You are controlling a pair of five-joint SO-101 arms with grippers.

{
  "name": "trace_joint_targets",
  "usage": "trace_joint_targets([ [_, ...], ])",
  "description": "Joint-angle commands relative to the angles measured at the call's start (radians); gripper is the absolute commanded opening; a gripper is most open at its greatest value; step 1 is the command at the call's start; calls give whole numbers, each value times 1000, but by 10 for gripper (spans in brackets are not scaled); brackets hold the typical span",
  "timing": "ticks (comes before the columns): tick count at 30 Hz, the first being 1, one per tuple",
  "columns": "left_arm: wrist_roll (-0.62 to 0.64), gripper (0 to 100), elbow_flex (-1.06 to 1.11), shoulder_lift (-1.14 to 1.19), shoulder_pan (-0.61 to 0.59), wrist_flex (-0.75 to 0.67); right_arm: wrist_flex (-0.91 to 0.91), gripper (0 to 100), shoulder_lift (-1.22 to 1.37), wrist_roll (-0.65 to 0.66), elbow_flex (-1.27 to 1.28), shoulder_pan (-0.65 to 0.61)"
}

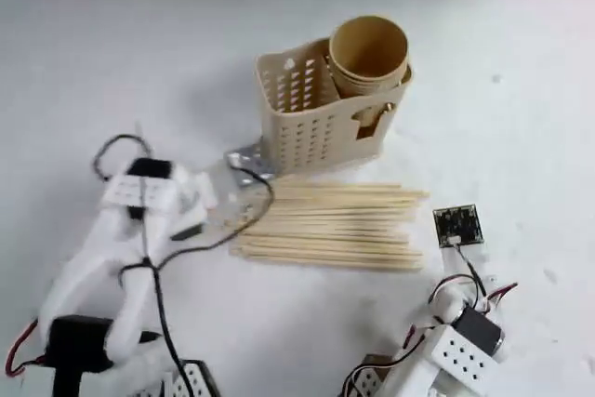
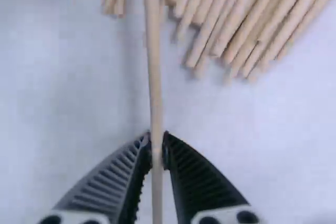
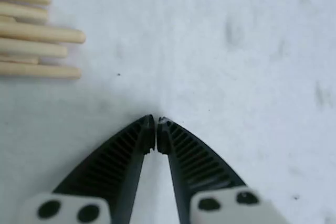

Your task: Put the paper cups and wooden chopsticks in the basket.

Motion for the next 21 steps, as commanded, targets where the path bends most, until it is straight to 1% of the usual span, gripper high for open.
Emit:
trace_joint_targets([
  [1,-126,22,-3,4,-202,15,-16,24,-5,12,-3,19],
  [4,-175,22,-6,4,-312,14,-16,24,-5,12,-3,19],
  [8,-198,23,-2,5,-397,8,-16,24,-5,12,-3,19],
  [12,-193,35,0,5,-417,15,-16,24,-5,12,-3,19],
  [16,-192,124,28,4,-412,29,-16,24,-5,12,-3,19],
  [21,-181,127,-6,4,-395,28,-16,24,-5,12,-3,19],
])
